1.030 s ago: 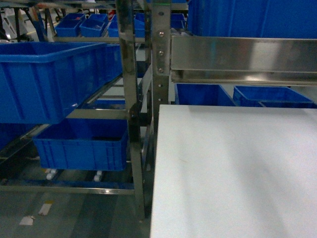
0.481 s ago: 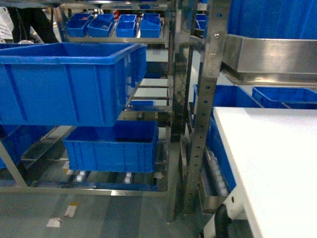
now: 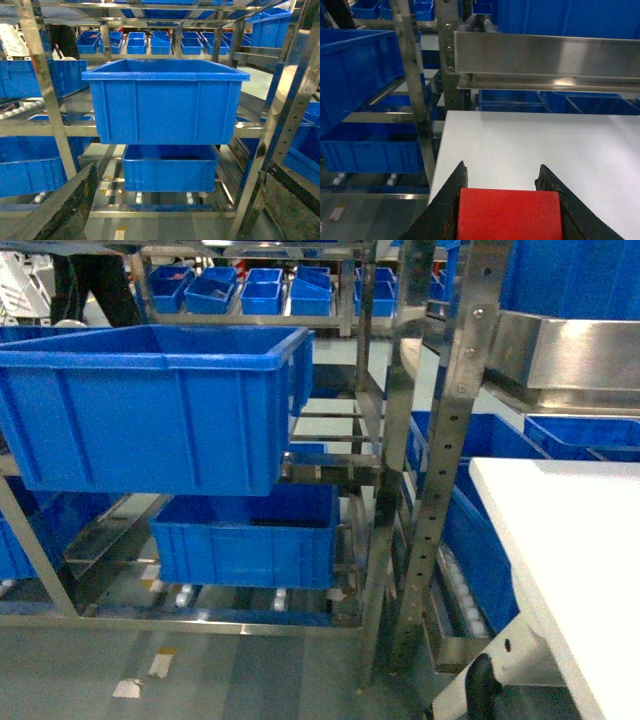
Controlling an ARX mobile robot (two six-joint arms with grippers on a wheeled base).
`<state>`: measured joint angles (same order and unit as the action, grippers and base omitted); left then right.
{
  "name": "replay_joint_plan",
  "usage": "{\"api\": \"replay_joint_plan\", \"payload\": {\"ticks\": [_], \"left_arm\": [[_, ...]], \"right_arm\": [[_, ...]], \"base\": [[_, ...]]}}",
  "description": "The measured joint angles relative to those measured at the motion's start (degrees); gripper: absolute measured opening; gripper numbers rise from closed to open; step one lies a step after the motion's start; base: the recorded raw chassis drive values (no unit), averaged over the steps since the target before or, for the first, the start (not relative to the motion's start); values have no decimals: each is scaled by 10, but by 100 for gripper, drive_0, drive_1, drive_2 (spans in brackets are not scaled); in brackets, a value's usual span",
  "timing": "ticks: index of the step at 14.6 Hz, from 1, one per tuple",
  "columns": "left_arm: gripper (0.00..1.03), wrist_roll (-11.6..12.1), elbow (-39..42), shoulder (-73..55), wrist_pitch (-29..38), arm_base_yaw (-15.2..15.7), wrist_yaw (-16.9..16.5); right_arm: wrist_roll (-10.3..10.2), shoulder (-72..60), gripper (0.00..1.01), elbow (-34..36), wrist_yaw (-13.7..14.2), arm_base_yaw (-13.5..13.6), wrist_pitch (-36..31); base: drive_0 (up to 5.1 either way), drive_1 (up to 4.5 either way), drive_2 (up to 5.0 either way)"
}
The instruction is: Place magnetic block on left shelf second layer
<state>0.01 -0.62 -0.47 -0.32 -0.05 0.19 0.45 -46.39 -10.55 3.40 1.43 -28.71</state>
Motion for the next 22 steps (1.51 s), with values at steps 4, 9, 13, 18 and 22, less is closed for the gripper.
{"api": "replay_joint_plan", "payload": {"ticks": [4,9,13,18,22], "left_arm": [[98,0,0,0,1,0,-2],[98,0,0,0,2,0,-1],[98,0,0,0,1,0,-1],[98,0,0,0,1,0,0],[98,0,0,0,-1,0,2]], "right_arm": [[0,0,34,0,0,0,1],[0,0,34,0,0,0,-1],[0,0,34,0,0,0,1],[0,0,34,0,0,0,1],[0,2,34,0,-4,1,-2]], "base": [[-511,234,234],[-507,238,238],[-500,245,245],[-501,245,245],[-253,119,119]]}}
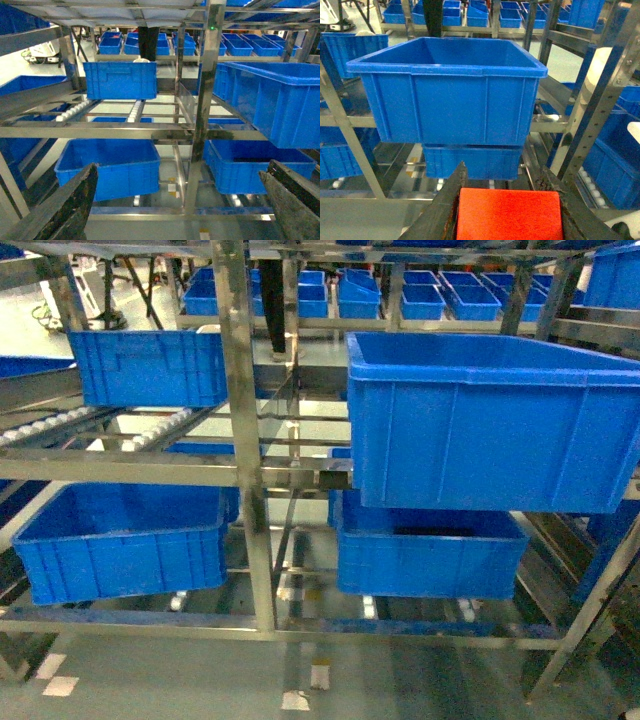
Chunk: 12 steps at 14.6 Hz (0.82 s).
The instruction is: Place magnetic block on left shelf second layer
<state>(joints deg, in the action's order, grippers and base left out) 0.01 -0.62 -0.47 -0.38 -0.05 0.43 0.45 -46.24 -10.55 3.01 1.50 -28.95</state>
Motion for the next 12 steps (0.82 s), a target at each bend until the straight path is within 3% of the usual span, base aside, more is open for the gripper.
{"api": "replay_joint_plan", "payload": {"ticks": [1,12], "left_arm": [[98,0,0,0,2,0,-2],[98,0,0,0,2,0,-3]], "right_arm": [[0,-2,34,0,2,-1,6],[0,-2,34,0,2,-1,4]], "base": [[0,0,0],[-2,428,-433]]}}
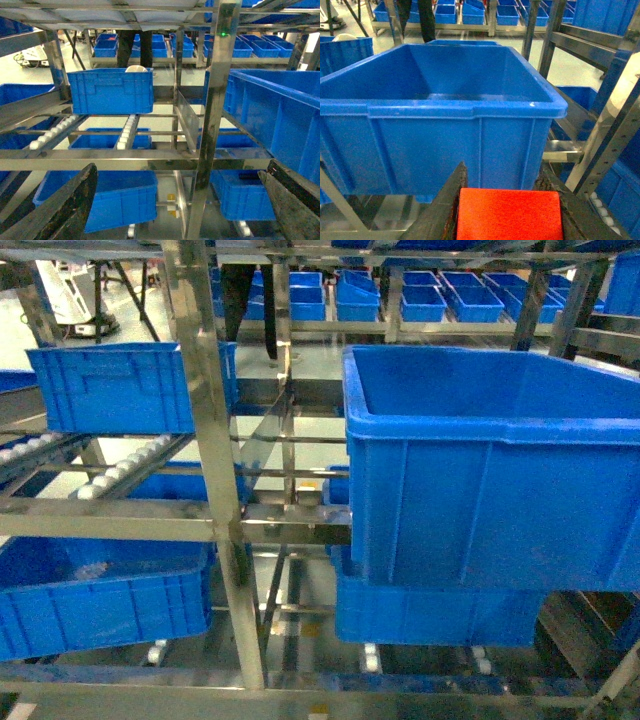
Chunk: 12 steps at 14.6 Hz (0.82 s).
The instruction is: Place magnetic block on left shelf second layer
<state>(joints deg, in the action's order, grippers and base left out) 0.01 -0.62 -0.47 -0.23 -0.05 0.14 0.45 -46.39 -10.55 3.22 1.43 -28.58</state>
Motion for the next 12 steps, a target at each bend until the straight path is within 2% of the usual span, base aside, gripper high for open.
{"api": "replay_joint_plan", "payload": {"ticks": [10,12], "left_arm": [[98,0,0,0,0,0,-1],[98,0,0,0,0,0,-1]], "right_arm": [[0,0,34,0,0,0,-1],[0,0,34,-1,0,0,-2]], "base": [[12,445,-422],[0,0,0]]}}
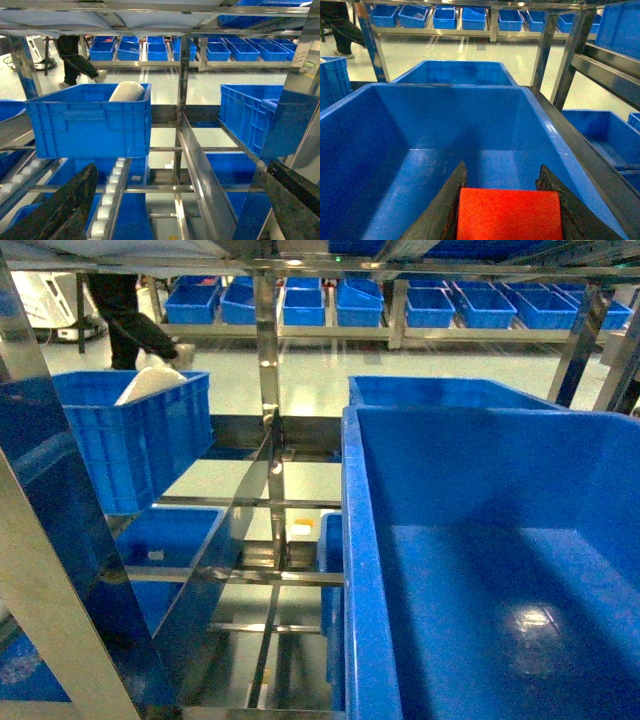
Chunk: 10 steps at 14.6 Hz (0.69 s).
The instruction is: Place magnetic block on left shelf second layer
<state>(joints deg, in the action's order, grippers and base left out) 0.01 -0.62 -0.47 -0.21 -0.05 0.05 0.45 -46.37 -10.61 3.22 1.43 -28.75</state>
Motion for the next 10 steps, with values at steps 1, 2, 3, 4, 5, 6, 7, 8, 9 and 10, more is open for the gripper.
{"api": "replay_joint_plan", "payload": {"ticks": [1,2,3,4,5,6,7,8,9,10], "left_arm": [[98,0,0,0,0,0,0],[98,0,0,0,0,0,0],[98,0,0,0,0,0,0],[98,0,0,0,0,0,0],[98,0,0,0,0,0,0],[98,0,0,0,0,0,0],[98,0,0,0,0,0,0],[98,0,0,0,0,0,0],[98,0,0,0,0,0,0],[98,0,0,0,0,0,0]], "right_arm": [[0,0,34,0,0,0,1],[0,0,34,0,0,0,1],[0,0,34,0,0,0,1],[0,0,34,0,0,0,1],[0,0,34,0,0,0,1],[0,-1,34,0,0,1,0],[-5,-10,34,-3,0,6,4],[-10,-23,34,-13,2,14,13],[-13,-35,34,-22,3,21,15],[-15,-42,34,-27,4,25,15]], "base": [[0,0,0],[0,0,0],[0,0,0],[0,0,0],[0,0,0],[0,0,0],[0,0,0],[0,0,0],[0,0,0],[0,0,0]]}}
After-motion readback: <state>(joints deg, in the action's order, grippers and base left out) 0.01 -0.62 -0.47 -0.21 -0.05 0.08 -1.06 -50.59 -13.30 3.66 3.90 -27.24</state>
